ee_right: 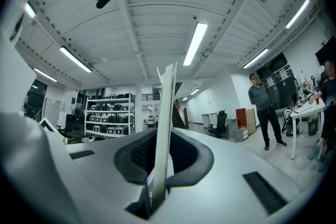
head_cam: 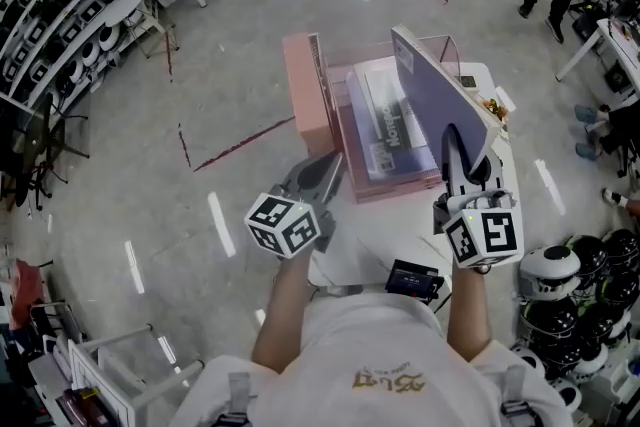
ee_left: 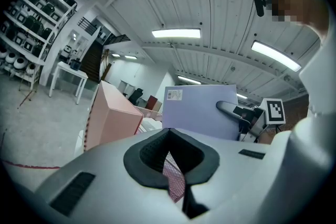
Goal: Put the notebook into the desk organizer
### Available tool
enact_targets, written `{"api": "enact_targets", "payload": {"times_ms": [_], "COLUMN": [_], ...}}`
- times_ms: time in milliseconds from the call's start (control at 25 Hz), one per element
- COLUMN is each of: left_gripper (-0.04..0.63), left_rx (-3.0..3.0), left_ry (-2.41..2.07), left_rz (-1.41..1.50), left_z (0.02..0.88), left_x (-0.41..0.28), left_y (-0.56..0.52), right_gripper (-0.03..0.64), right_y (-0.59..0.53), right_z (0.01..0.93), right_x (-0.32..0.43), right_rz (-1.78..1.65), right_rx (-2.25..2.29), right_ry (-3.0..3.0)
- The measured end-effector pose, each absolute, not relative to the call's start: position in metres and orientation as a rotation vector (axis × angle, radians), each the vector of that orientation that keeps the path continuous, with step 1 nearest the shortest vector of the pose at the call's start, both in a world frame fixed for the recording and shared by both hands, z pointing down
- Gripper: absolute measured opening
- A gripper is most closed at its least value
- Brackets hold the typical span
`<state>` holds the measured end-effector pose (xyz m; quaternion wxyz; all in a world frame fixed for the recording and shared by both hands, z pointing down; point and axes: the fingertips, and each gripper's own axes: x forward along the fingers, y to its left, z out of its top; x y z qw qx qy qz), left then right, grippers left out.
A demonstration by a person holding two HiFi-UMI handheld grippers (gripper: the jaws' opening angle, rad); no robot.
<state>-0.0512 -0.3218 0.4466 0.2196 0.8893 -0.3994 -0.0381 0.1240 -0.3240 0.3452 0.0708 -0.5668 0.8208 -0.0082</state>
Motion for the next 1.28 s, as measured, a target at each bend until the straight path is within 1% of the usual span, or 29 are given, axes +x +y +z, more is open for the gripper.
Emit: {"api": "enact_targets", "payload": {"times_ms": [240,640,920,1280], "left_gripper": [0.015,0.015,0.015,0.015], "left_rx": [2.453,2.430,2.410,2.390], "left_ry": [-1.121,-1.157,-1.178,-1.201], "left_rz": [-0.098,-0.089,-0.084,-0.073], "left_z": [0.450,0.454,0.457,0.464], "left_x": [-0.049,-0.057,-0.064,-0.071], "left_y": [-0.325,-0.327,-0.325,-0.327], "right_gripper": [0.043,0.043,0.044,0.044], "right_y": [-0.333,-0.340,-0.342,-0.349], "right_z": [0.349,0.362,0.381,0.411], "right_x": [0.117,0.089,0.073,0.061], "right_rz": [0.040,0.243,0.241,0.156], "right_rx": [-1.682,-1.688,-1.626,-1.529], "right_ry": [2.520,2.673,2.770,2.884]}}
